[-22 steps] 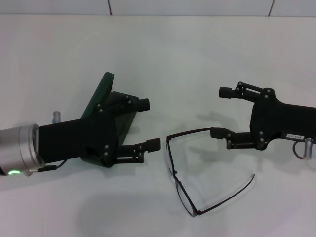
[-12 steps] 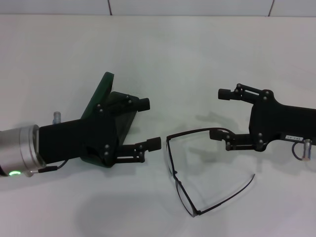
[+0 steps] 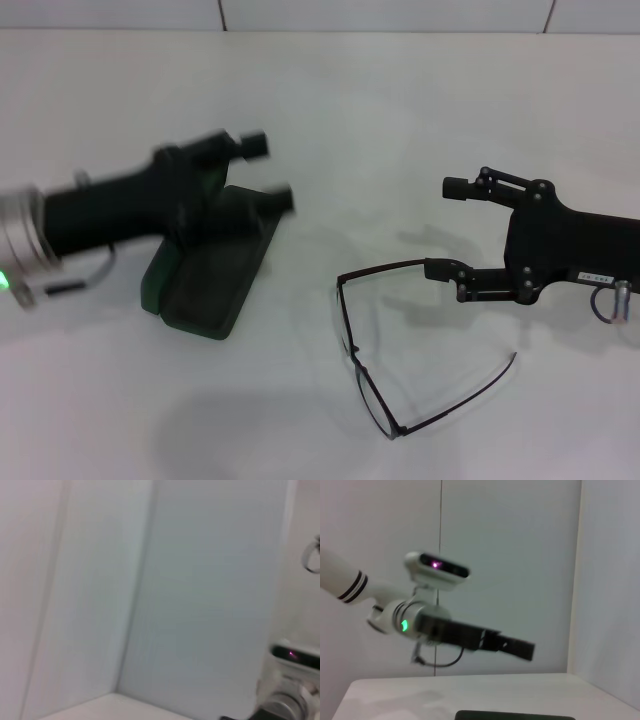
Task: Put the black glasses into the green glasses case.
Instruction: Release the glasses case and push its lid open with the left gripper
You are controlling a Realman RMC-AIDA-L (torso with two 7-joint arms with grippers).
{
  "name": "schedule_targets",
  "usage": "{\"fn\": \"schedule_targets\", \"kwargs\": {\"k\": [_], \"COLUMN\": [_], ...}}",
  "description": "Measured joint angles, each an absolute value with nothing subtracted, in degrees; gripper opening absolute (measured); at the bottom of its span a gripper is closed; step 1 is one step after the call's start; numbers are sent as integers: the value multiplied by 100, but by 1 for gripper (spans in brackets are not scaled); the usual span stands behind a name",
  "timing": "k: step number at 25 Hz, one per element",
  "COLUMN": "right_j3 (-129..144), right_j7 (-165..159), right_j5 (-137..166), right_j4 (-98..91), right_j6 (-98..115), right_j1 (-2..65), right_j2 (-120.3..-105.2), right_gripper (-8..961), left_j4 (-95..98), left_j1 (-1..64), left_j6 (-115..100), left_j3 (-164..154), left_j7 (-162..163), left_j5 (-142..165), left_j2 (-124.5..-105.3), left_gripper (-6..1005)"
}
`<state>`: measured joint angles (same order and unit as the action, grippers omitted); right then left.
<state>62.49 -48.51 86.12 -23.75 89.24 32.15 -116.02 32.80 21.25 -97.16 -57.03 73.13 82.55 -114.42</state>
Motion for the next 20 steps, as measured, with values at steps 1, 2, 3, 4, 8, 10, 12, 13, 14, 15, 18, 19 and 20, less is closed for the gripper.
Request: {"fn": "schedule_targets", "kwargs": {"k": [1, 2, 3, 4, 8, 10, 12, 13, 14, 15, 18, 19, 20], "right_j3": [6249, 6249, 6249, 6249, 6239, 6235, 6232, 6225, 6222, 6221, 6223, 6232, 6238], "right_j7": [-4852, -4855, -4861, -4865, -4866, -4866, -4867, -4866, -4862, -4854, -4841, -4840, -4840], "right_j5": [8611, 8610, 8610, 8610, 8610, 8610, 8610, 8610, 8611, 8613, 8633, 8640, 8648], "right_j4": [-2374, -2373, -2373, -2373, -2373, -2372, -2373, -2372, -2373, -2373, -2374, -2382, -2385], "right_j6": [8925, 8924, 8924, 8924, 8940, 8943, 8932, 8924, 8915, 8908, 8860, 8835, 8821], "right_j1": [3215, 3214, 3205, 3194, 3137, 3132, 3127, 3127, 3127, 3127, 3162, 3172, 3175], "right_j2": [-11602, -11604, -11607, -11609, -11609, -11602, -11593, -11590, -11587, -11587, -11586, -11585, -11585], "right_gripper": [885, 885, 885, 885, 885, 885, 885, 885, 885, 885, 885, 885, 885], "left_j4": [3408, 3655, 3900, 4172, 5322, 5837, 6480, 6665, 6896, 7110, 7531, 7555, 7571], "left_j1": [2150, 2174, 2182, 2186, 2167, 2166, 2179, 2180, 2183, 2183, 2171, 2170, 2168], "left_j6": [-9646, -9456, -9294, -9099, -8425, -8299, -8247, -8247, -8240, -8240, -8227, -8203, -8166], "left_j3": [-5667, -5656, -5655, -5654, -5642, -5639, -5633, -5639, -5636, -5646, -5809, -5913, -6047], "left_j7": [7610, 8215, 8650, 9145, 10787, 11388, 12110, 12275, 12462, 12589, 12838, 12929, 13048], "left_j5": [8291, 8421, 8540, 8726, 9869, 10555, 11613, 11925, 12333, 12683, 13474, 13547, 13624], "left_j2": [-11393, -11313, -11268, -11224, -11174, -11219, -11388, -11478, -11592, -11724, -11985, -11991, -11988], "left_gripper": [812, 809, 805, 802, 789, 782, 776, 772, 769, 766, 756, 753, 749]}}
